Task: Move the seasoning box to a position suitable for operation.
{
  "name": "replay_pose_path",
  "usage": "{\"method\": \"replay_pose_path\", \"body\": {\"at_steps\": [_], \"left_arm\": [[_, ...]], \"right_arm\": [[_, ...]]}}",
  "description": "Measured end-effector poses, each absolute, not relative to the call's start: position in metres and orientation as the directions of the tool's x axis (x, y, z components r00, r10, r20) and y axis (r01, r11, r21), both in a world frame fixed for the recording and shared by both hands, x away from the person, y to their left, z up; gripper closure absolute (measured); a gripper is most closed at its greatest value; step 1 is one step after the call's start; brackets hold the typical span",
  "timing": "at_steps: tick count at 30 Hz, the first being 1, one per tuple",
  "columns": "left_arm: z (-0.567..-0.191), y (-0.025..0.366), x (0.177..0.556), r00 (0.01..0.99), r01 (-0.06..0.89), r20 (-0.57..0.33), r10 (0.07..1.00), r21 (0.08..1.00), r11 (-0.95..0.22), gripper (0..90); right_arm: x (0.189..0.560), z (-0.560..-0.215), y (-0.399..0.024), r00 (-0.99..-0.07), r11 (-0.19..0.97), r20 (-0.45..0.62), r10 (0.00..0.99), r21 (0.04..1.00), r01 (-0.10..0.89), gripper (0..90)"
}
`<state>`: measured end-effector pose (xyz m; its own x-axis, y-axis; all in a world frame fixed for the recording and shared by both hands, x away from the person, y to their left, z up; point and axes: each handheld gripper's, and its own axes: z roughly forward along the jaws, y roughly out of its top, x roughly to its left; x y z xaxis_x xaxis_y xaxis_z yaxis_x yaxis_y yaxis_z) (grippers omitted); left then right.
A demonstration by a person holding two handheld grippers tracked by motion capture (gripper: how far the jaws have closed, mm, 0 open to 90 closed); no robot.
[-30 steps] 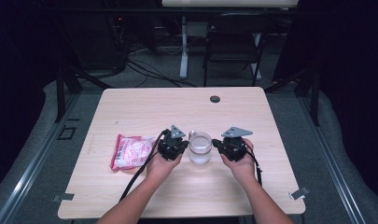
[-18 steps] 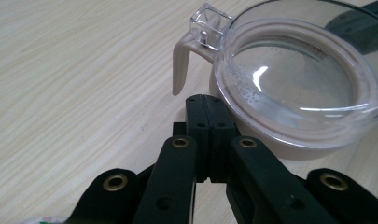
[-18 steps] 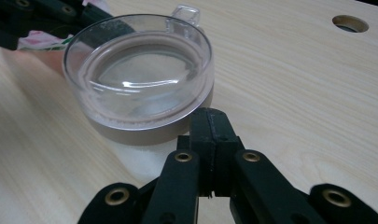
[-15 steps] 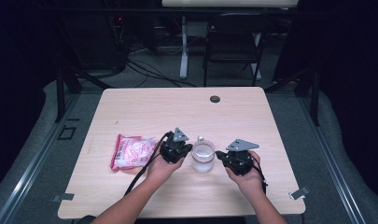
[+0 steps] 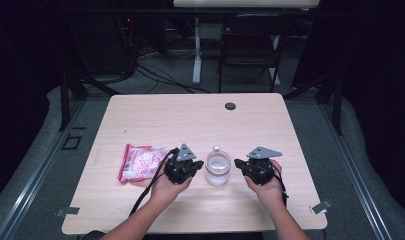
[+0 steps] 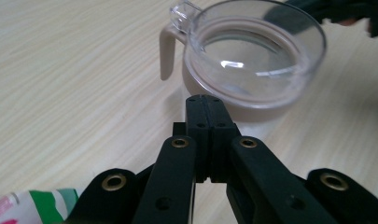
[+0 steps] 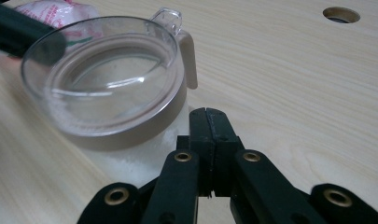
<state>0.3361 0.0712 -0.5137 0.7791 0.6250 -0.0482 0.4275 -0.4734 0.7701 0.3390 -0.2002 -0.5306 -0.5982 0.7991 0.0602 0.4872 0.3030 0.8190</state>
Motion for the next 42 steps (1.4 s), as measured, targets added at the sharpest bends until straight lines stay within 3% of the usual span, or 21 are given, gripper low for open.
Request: {"method": "replay_pose_path", "body": {"at_steps": [15, 19, 24, 34, 42], "left_arm": [[-0.515, 0.077, 0.321, 0.793, 0.416, -0.043, 0.608, 0.768, -0.487, 84.1], [-0.509, 0.086, 0.32, 0.778, 0.454, -0.09, 0.621, 0.764, -0.458, 82.7], [-0.507, 0.097, 0.313, 0.773, 0.442, -0.059, 0.631, 0.765, -0.469, 80.5], [-0.509, 0.114, 0.307, 0.755, 0.427, -0.042, 0.654, 0.789, -0.441, 61.0], [-0.518, 0.112, 0.308, 0.747, 0.442, -0.051, 0.663, 0.784, -0.437, 51.7]], "right_arm": [[0.343, -0.531, -0.187, -0.623, 0.353, 0.024, 0.782, 0.807, 0.474, 90.0], [0.338, -0.529, -0.183, -0.654, 0.377, 0.019, 0.757, 0.804, 0.46, 90.0], [0.332, -0.526, -0.175, -0.667, 0.404, -0.001, 0.745, 0.797, 0.45, 90.0], [0.32, -0.524, -0.159, -0.728, 0.432, 0.014, 0.686, 0.797, 0.422, 90.0], [0.315, -0.527, -0.14, -0.773, 0.466, -0.001, 0.634, 0.799, 0.381, 87.9]]}}
